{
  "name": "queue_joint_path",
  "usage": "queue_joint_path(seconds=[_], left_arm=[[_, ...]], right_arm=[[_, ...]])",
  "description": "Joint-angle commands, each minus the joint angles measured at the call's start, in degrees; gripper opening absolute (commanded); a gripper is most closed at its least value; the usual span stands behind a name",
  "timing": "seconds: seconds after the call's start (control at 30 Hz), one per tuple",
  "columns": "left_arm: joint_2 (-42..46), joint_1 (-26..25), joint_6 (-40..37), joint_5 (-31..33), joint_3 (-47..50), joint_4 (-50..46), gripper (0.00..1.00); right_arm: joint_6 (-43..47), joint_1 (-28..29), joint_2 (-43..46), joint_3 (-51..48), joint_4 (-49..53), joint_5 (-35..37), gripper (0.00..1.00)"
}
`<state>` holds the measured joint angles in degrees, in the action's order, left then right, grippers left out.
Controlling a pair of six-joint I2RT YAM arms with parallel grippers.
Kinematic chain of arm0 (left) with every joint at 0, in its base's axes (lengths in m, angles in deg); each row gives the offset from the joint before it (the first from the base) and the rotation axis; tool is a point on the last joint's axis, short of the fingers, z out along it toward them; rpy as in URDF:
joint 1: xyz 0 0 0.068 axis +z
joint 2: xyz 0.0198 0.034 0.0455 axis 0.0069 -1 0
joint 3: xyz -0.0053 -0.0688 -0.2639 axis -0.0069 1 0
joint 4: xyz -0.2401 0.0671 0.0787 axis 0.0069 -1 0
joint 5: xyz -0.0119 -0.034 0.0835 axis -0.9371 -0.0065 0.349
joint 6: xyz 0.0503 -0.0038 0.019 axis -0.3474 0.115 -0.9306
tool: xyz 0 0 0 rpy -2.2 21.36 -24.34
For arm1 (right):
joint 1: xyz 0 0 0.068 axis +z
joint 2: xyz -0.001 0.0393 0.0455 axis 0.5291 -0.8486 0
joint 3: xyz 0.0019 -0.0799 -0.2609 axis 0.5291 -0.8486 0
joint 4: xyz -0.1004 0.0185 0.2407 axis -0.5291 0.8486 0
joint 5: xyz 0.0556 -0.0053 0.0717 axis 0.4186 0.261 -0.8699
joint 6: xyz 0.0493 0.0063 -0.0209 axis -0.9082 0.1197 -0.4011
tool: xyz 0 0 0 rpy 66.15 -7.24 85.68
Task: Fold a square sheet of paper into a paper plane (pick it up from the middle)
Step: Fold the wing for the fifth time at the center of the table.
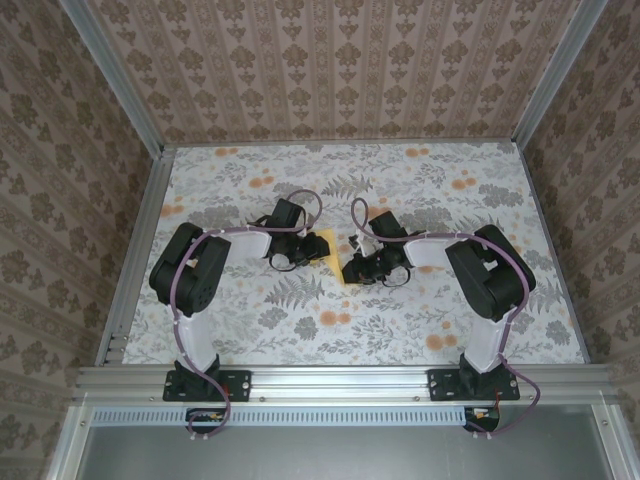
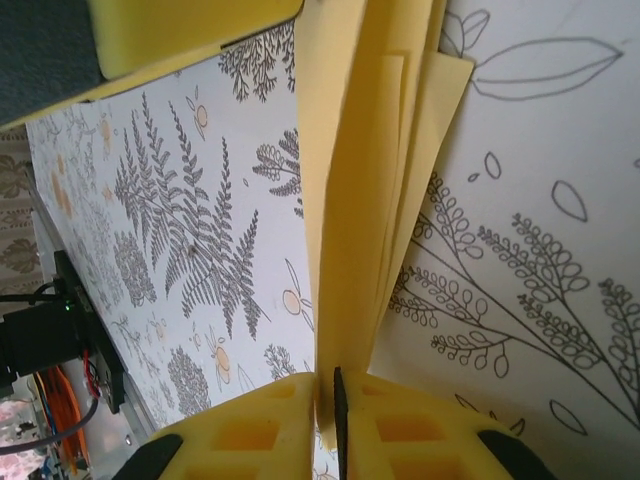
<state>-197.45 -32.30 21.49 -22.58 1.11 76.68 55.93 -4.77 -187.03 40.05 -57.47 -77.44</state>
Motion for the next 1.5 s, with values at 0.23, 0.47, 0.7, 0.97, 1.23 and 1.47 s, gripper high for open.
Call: queue_joint_path(seconds=[0.23, 0.47, 0.7, 0.97, 1.23, 1.47], left_arm=[[-2.7, 0.3, 0.4, 4.1, 0.6, -4.6, 0.27], [-2.7, 0.3, 0.3, 4.1, 0.8, -4.6, 0.27], [-2.6, 0.3, 0.0, 3.7, 0.8, -4.3, 0.27], [-2.7, 0.4, -0.1, 3.2, 0.9, -3.7, 0.26], [-2.6, 0.3, 0.0, 3.1, 0.9, -3.6, 0.26], [-2.6, 0.3, 0.0, 3.1, 0.8, -3.7, 0.26]], right_arm=[[3.4, 1.8, -1.7, 2.4, 6.6, 2.4, 0.07], [0.9, 1.8, 3.3, 2.4, 4.1, 3.2, 0.23], [-2.1, 1.2, 5.1, 2.1, 1.0, 6.2, 0.26], [-4.8, 1.3, 0.1, 3.6, -4.1, 0.9, 0.19], [-4.3, 1.5, -2.5, 3.3, -4.2, -0.7, 0.17], [-3.8, 1.5, -4.0, 3.3, -3.3, -0.8, 0.17]])
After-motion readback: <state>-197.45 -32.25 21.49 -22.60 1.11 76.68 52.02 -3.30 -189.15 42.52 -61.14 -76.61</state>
